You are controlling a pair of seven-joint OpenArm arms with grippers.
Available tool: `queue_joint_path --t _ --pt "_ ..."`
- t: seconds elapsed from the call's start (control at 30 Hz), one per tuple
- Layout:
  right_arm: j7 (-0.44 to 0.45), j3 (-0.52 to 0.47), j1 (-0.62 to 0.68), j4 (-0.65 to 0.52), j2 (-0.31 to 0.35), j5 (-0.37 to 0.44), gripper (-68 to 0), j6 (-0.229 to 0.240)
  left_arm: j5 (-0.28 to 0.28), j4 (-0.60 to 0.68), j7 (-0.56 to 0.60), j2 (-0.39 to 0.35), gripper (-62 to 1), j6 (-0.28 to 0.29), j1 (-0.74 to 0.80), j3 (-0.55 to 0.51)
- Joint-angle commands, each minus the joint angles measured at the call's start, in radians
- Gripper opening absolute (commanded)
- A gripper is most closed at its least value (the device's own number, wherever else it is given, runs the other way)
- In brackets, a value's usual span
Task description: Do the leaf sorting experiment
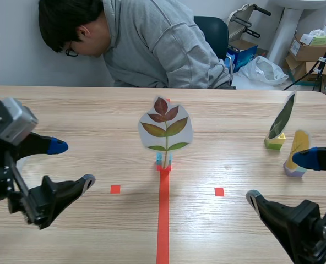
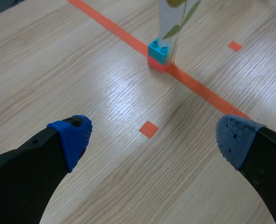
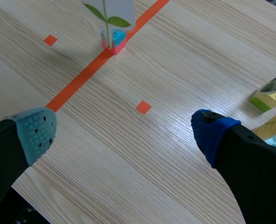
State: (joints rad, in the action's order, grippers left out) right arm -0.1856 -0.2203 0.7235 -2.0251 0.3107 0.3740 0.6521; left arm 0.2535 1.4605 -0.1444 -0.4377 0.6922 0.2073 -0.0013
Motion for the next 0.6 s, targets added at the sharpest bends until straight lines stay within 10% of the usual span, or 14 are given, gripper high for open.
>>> queue_joint_path --t 0.0,0.57 --pt "0.007 -0.004 -0.011 0.002 0.011 0.001 -8.5 0.000 0.011 -0.022 0.024 0.003 -4.1 0.002 -0.058 0.029" --pt "0.008 -0.004 -0.011 0.002 0.011 -0.031 -8.5 -0.001 -0.011 -0.417 0.066 0.137 -4.1 -0.027 -0.490 0.411"
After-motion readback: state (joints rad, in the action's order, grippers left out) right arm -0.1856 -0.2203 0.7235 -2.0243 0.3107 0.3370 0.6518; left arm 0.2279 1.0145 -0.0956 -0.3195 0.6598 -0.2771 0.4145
